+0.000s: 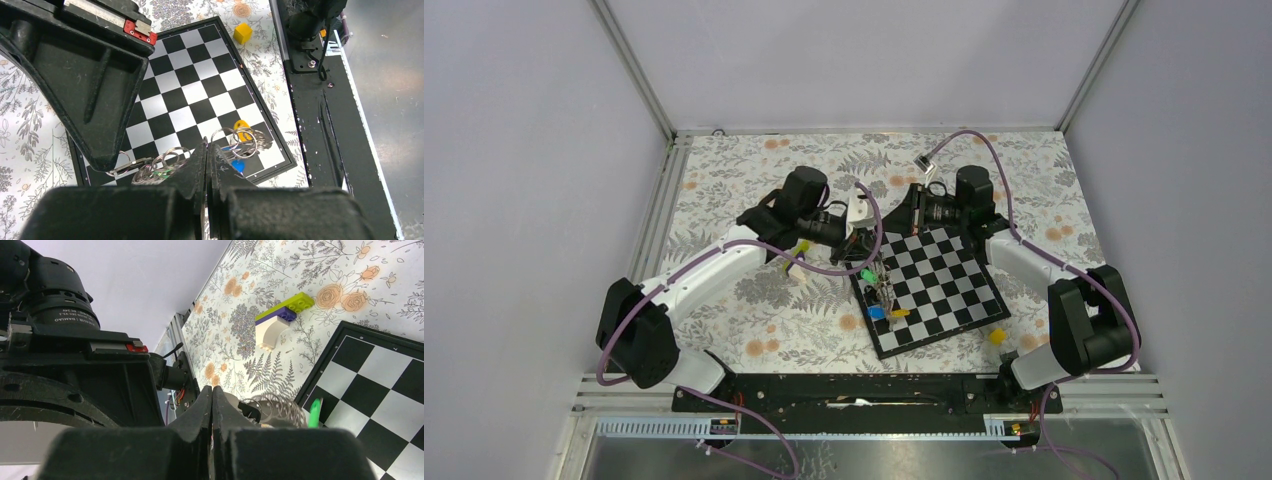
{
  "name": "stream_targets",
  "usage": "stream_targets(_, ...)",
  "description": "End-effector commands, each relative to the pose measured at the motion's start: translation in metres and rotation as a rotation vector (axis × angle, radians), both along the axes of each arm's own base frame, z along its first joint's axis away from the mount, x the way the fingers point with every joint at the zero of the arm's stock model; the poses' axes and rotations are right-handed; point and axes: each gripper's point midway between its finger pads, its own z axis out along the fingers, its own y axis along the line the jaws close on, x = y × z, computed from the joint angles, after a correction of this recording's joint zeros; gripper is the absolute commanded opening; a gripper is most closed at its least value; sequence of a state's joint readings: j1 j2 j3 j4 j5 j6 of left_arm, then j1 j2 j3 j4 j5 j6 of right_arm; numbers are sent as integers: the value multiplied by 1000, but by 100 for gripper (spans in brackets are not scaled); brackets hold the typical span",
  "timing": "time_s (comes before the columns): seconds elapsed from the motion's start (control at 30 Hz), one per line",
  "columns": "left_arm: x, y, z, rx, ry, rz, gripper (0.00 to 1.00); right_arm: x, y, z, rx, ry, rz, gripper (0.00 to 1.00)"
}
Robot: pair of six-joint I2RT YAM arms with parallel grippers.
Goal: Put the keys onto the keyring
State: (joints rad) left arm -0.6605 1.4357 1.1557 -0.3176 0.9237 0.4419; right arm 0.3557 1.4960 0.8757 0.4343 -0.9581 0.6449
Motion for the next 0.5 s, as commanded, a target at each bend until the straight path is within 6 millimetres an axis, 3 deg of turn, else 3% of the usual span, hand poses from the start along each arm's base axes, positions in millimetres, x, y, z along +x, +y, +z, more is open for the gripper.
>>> stream_targets(0.0,-4,-4,29,-81,-76,-59,0,2,7,22,30,-105,20,0)
stream_targets(0.23,7,2,35,-79,-86,-2,0,-6,0,31,-1,-248,48,0)
stream_targets(0.47,19,12,55,-127,46,107,0,-28,-13,45,22,-445,135,0)
